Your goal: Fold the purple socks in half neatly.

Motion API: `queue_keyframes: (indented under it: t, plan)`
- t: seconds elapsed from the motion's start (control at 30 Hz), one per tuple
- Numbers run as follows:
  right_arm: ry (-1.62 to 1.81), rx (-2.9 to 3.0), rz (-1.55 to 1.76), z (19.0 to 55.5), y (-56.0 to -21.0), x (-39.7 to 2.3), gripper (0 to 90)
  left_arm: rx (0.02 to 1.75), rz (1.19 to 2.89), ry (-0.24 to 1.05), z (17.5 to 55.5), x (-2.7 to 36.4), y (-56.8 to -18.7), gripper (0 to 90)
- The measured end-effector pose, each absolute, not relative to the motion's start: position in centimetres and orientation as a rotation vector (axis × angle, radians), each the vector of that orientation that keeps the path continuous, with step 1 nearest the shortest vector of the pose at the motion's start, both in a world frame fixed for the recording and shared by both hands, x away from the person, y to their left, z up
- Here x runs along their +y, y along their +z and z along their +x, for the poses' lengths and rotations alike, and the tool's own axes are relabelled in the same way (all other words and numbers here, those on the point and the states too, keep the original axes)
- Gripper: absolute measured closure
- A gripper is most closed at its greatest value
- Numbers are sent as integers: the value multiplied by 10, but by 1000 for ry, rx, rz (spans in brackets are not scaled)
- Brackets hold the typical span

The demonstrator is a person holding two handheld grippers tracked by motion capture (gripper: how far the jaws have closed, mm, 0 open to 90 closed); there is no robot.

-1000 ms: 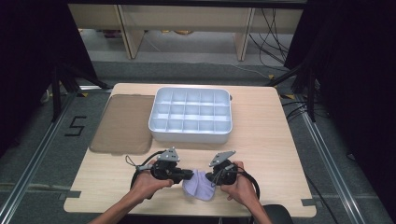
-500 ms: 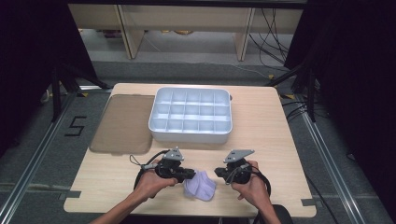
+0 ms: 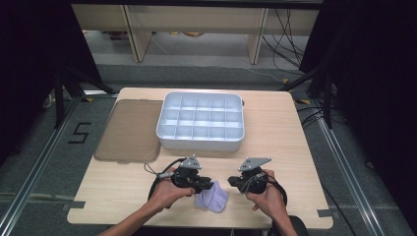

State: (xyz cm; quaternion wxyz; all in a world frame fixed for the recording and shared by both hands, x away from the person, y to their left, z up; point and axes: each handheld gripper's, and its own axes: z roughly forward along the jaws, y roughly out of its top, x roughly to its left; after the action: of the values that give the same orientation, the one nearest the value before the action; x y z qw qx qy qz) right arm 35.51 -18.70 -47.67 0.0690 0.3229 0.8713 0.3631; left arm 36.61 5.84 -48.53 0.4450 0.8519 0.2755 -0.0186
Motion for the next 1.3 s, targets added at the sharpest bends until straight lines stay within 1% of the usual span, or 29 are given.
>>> queue_keyframes:
  t: [0.07,0.13,0.23,0.3,0.37,0.43,0.53,0.57,0.63,0.67,0.8,0.87,0.93,1.03,1.1,1.3]
  plan:
    - [1102,2593,962,356,-478,-188,851,687,2106,-62,366,56,-486,695]
    - [1088,2615,959,356,-476,-189,850,688,2111,-71,366,55,-486,677]
    - [1088,2608,991,356,-475,-191,848,704,2082,-100,367,52,-486,597]
    - [1084,2602,1000,356,-476,-192,847,698,2072,-110,368,50,-485,583]
    - [1110,2569,1002,357,-477,-193,845,696,2067,-108,368,49,-483,532]
    - [1077,2595,1018,357,-475,-195,843,700,2052,-108,368,49,-479,506]
    - [1097,2572,1005,358,-475,-197,843,700,2019,-110,368,54,-473,495]
    - [1121,2557,1021,358,-476,-197,843,660,2010,-76,371,57,-472,493]
    - [1101,2576,1008,358,-473,-199,842,687,2000,-76,369,67,-467,536]
    - [1135,2559,1001,358,-473,-197,843,692,2003,-51,370,75,-466,560]
    - [1147,2572,992,354,-467,-194,843,685,2000,-40,369,95,-469,644]
    - [1166,2569,971,353,-464,-191,844,693,2027,-13,366,105,-473,671]
    - [1197,2563,952,351,-460,-187,845,698,2038,-14,363,113,-478,681]
    - [1227,2570,911,348,-456,-179,845,707,2068,12,357,123,-484,669]
    - [1235,2588,874,345,-453,-170,845,712,2080,25,354,129,-487,630]
    - [1233,2651,752,338,-451,-141,846,735,2086,43,349,138,-488,559]
